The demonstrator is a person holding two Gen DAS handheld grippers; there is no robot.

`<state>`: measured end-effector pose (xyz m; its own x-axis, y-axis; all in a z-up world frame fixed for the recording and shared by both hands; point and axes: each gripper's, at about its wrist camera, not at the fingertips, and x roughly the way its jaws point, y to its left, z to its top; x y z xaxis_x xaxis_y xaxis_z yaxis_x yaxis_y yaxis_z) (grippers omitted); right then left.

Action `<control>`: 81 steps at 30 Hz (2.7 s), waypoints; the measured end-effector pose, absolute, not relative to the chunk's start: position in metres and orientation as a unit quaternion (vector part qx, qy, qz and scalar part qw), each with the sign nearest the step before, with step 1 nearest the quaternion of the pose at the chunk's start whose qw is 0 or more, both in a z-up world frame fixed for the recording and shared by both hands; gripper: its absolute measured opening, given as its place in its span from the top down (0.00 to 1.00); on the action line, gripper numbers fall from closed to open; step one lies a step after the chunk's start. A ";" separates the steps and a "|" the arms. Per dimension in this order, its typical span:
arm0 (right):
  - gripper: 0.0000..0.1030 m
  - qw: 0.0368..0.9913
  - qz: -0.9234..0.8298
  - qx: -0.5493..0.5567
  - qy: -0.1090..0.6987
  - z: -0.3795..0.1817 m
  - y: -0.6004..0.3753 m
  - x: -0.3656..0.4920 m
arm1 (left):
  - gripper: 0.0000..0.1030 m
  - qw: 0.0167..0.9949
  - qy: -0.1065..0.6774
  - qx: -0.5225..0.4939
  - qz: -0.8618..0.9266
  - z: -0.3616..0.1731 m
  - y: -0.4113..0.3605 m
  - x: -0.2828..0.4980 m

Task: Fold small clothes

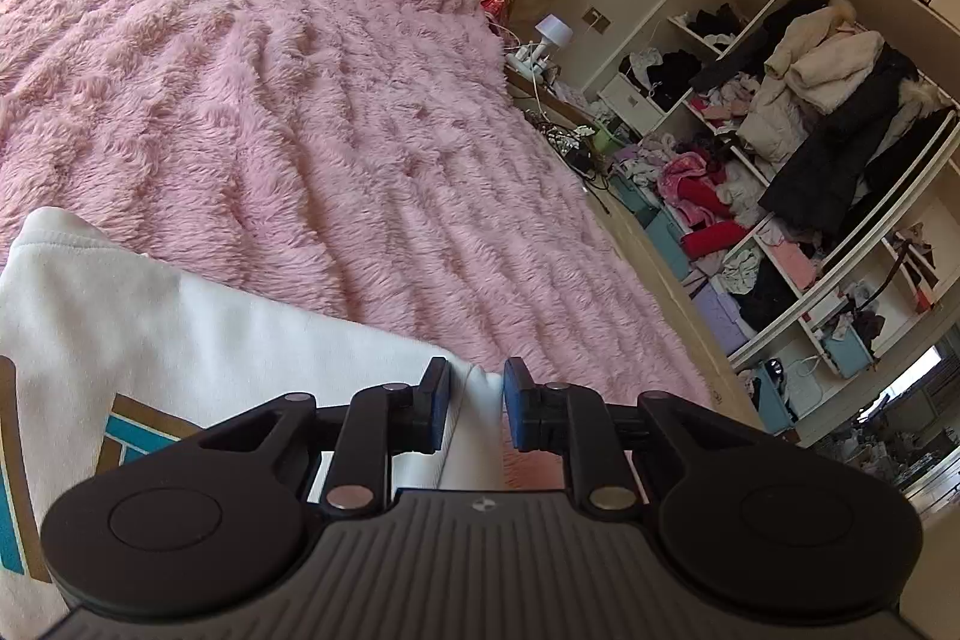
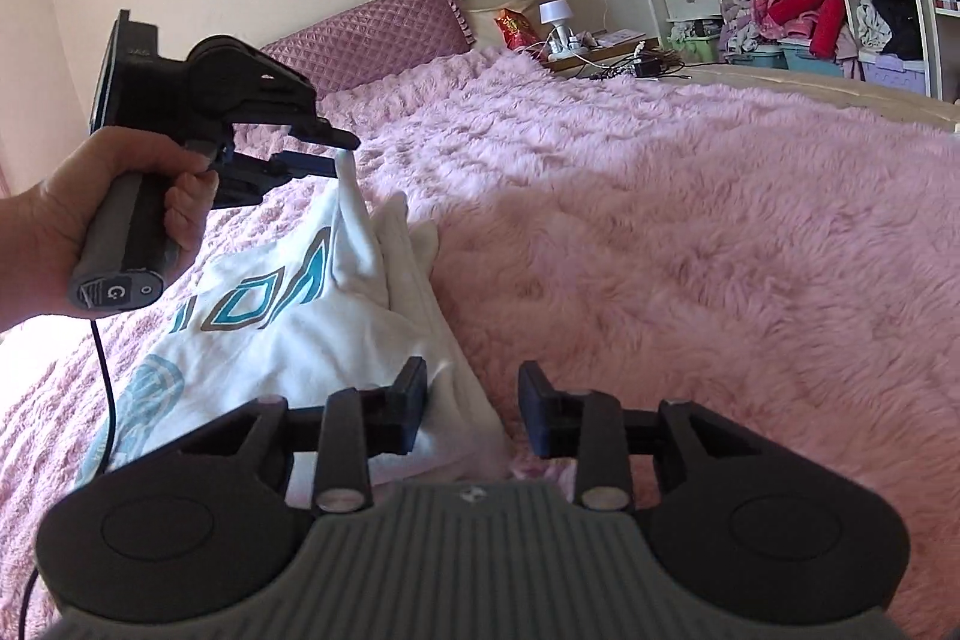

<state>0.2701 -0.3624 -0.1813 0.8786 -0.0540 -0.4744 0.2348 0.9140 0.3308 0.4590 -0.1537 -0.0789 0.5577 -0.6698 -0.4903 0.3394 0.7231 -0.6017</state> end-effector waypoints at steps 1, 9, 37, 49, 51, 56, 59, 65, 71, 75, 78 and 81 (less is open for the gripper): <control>0.71 0.949 -0.073 0.202 0.232 -0.178 -0.365 0.267 | 0.80 0.849 0.362 -0.236 -0.304 -0.074 -0.144 0.452; 0.71 0.924 -0.015 0.284 0.254 -0.161 -0.383 0.251 | 0.79 0.877 0.347 -0.186 -0.276 -0.069 -0.035 0.320; 1.00 0.886 0.001 0.358 0.294 -0.168 -0.375 0.277 | 0.90 0.913 0.348 0.032 -0.210 -0.127 -0.040 0.215; 1.00 0.889 -0.023 0.333 0.314 -0.183 -0.387 0.287 | 0.90 0.906 0.369 0.077 -0.193 -0.143 -0.053 0.219; 1.00 0.889 -0.020 0.339 0.309 -0.198 -0.388 0.281 | 0.90 0.902 0.378 0.075 -0.193 -0.146 -0.050 0.220; 0.89 0.886 0.003 0.357 0.294 -0.198 -0.397 0.274 | 0.90 0.904 0.375 0.030 -0.203 -0.135 -0.029 0.209; 0.62 0.905 0.001 0.338 0.259 -0.176 -0.404 0.265 | 0.90 0.913 0.355 0.001 -0.202 -0.116 -0.016 0.199; 0.51 0.947 0.027 0.245 0.208 -0.136 -0.401 0.319 | 0.89 0.913 0.333 -0.071 -0.225 -0.099 -0.021 0.216; 0.52 0.958 0.043 0.146 0.244 -0.136 -0.389 0.429 | 0.88 0.903 0.339 -0.120 -0.233 -0.110 -0.031 0.237; 0.52 0.946 0.045 0.136 0.291 -0.149 -0.390 0.479 | 0.86 0.899 0.347 -0.127 -0.234 -0.120 -0.035 0.244; 0.88 0.934 0.055 0.134 0.327 -0.165 -0.385 0.500 | 0.80 0.895 0.353 -0.130 -0.240 -0.126 -0.034 0.248; 0.90 0.937 0.057 0.127 0.320 -0.169 -0.378 0.503 | 0.80 0.892 0.359 -0.131 -0.243 -0.130 -0.034 0.251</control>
<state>0.5029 -0.3785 -0.1694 0.7883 0.1877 -0.5859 -0.0253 0.9614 0.2741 0.2506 -0.0341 -0.1301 0.6248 -0.5275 -0.5757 0.3390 0.8474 -0.4086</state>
